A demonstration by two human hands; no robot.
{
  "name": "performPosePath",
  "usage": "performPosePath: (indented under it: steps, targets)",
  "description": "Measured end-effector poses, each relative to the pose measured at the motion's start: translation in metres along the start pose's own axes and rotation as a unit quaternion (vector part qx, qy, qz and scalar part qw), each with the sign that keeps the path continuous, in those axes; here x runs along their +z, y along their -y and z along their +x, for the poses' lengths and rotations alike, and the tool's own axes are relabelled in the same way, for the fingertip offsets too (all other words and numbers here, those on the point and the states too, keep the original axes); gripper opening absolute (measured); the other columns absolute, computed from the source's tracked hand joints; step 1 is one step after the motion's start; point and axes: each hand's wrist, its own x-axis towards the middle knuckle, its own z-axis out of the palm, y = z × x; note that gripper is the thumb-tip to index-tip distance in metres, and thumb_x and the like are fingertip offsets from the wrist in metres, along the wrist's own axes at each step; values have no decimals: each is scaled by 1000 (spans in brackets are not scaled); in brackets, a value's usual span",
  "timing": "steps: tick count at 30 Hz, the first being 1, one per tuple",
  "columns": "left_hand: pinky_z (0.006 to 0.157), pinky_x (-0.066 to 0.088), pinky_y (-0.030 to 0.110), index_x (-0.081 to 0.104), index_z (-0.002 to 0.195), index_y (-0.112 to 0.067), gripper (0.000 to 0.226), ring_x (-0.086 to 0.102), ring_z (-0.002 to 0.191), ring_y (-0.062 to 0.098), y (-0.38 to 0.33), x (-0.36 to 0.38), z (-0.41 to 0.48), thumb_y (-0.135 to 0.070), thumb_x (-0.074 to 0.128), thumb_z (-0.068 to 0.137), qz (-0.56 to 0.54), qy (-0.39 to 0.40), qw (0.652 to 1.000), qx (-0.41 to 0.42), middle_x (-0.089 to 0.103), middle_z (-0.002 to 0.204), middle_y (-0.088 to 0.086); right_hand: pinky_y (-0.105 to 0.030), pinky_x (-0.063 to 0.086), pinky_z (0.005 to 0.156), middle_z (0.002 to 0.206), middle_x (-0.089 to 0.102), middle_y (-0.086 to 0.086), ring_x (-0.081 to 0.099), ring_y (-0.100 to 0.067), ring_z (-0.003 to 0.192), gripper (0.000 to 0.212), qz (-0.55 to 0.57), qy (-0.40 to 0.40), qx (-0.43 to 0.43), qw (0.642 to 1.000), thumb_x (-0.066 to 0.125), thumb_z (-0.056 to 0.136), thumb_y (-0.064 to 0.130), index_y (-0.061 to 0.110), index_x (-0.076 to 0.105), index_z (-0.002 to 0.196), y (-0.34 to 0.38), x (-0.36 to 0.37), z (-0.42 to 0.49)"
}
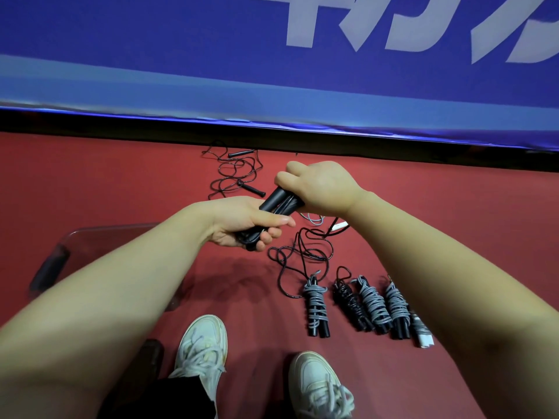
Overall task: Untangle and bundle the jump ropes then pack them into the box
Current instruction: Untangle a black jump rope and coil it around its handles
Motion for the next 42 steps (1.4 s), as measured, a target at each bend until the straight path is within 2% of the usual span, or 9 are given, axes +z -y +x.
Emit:
performPosePath:
  steps: [4,11,14,17,27,33,36,39,42]
  targets:
    - [56,50,21,57,117,1,42,54,58,8,2,-4,-3,-18,60,80,-25,21,999,10,53,69,0,-11,9,42,65,51,-13,22,-19,37,45,10,4,18,1000,87,52,19,4,59,84,-1,-3,1]
    - [63,58,33,58,102,-5,33,63,64,17,-4,0,-6,-16,65,72,-1,22,1000,-18,59,66,3,-11,10,41,61,51,-13,34,-23,31,29,-22,-10,-16,1000,77,59,10,3,58,81,5,-5,4]
    - [46,45,20,49,83,-11,17,44,47,8,-9,11,1,-14,65,79,7,-8,1000,5,45,55,-2,-10,9,43,64,51,-14,41,-25,32,27,-26,-5,-21,999,72,60,11,4,57,82,5,-5,7]
    - [38,30,15,43,75,-13,24,32,41,4,-13,13,11,-5,62,89,45,-69,996,23,40,51,-4,-12,12,41,71,52,-14,31,-23,33,41,-9,3,3,1000,83,55,14,5,60,88,-1,-4,6]
    - [53,51,25,49,86,-13,16,54,53,12,-14,11,1,-13,65,89,136,-97,984,63,53,67,3,-10,9,44,63,50,-13,23,-20,36,46,-9,15,13,1000,87,50,13,4,59,85,-6,-9,2]
    - [43,32,22,42,85,-16,22,34,43,9,-7,9,6,-18,62,91,180,-125,970,108,43,63,2,-10,8,44,68,51,-13,23,-20,37,44,-12,-1,23,1000,85,53,16,5,60,88,-5,-9,4]
    - [41,28,19,41,85,-17,21,30,44,9,-7,6,7,-21,61,92,151,-102,979,91,41,62,2,-17,21,38,72,53,-13,31,-22,37,43,10,-7,12,1000,81,58,18,6,62,94,-7,-8,2]
    - [40,26,17,38,85,-18,23,28,44,7,-7,2,7,-21,60,93,124,-88,986,63,39,60,0,-29,34,47,93,57,-11,54,-32,55,50,44,37,24,998,70,74,31,12,56,119,-9,-16,0]
    - [38,26,15,38,84,-19,24,28,42,5,-5,-6,6,-20,61,92,95,-102,989,42,38,59,-2,-28,36,64,118,54,-2,56,-21,85,68,80,116,81,987,69,80,41,22,39,138,-15,-27,1]
